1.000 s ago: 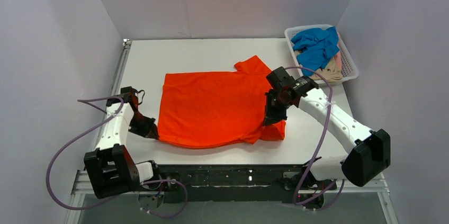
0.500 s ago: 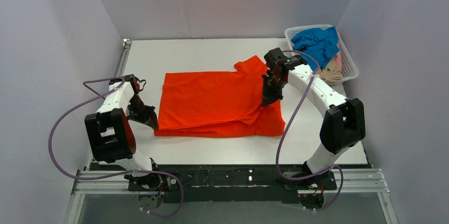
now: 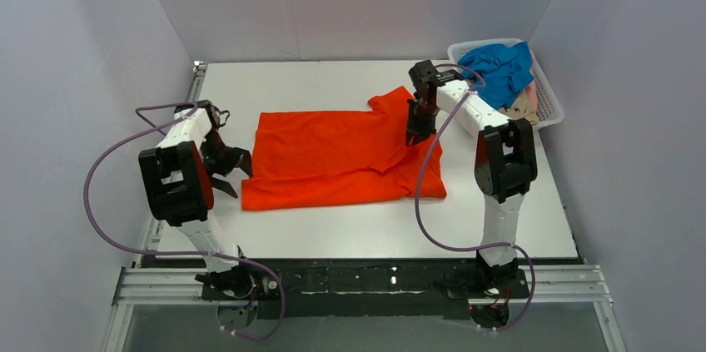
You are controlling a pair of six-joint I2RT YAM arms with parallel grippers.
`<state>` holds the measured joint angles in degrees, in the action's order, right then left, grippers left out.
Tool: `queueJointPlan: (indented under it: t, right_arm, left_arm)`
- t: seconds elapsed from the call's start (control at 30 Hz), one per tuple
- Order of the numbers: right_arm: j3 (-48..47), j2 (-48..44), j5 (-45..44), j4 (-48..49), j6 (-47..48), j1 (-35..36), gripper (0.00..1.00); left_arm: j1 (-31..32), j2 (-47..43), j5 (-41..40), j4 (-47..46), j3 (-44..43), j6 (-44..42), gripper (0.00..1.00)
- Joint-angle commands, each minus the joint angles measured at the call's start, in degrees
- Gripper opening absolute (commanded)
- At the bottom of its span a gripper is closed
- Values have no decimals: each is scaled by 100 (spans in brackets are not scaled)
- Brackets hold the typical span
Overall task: Fold and stack the t-shirts
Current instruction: Fold the flattened tshirt in 1/3 of the way
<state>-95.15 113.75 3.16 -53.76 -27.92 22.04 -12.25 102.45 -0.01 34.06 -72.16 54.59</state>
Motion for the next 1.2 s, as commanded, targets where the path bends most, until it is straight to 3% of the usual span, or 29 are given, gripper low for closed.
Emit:
queueJointPlan:
  t: [0.0, 0.1, 0.2, 0.37, 0.47, 0.6, 0.87, 1.17]
  right_arm:
    - [-692, 155, -471, -149, -10, -128, 38]
    - [-568, -162, -597, -101, -54, -139, 73]
    - [83, -884, -382, 237, 29, -130, 81]
    - [2036, -1899, 1477, 1600, -15, -24, 84]
    - [2651, -2021, 1739, 2227, -169, 244, 85]
    - [2632, -1695, 1700, 2439, -181, 455, 85]
    - [1876, -682, 1602, 2485, -93, 464, 85]
    - [2294, -562, 1448, 3114, -331, 503, 85]
  left_arm:
    - [10, -93, -25, 914, -443, -207, 95]
    - [11, -491, -3, 1024, -616, -344, 98]
    - [70, -963, 222, 1131, -556, -491, 98]
    - [605, -1405, 962, 860, -40, -1026, 98]
    - [1245, -1399, 1450, 187, 455, -1189, 98]
    - [1768, -1058, 1548, -224, 844, -1197, 98]
    - [1779, -688, 1294, -738, 1209, -1245, 98]
    - [1773, -381, 1258, -765, 1218, -1208, 98]
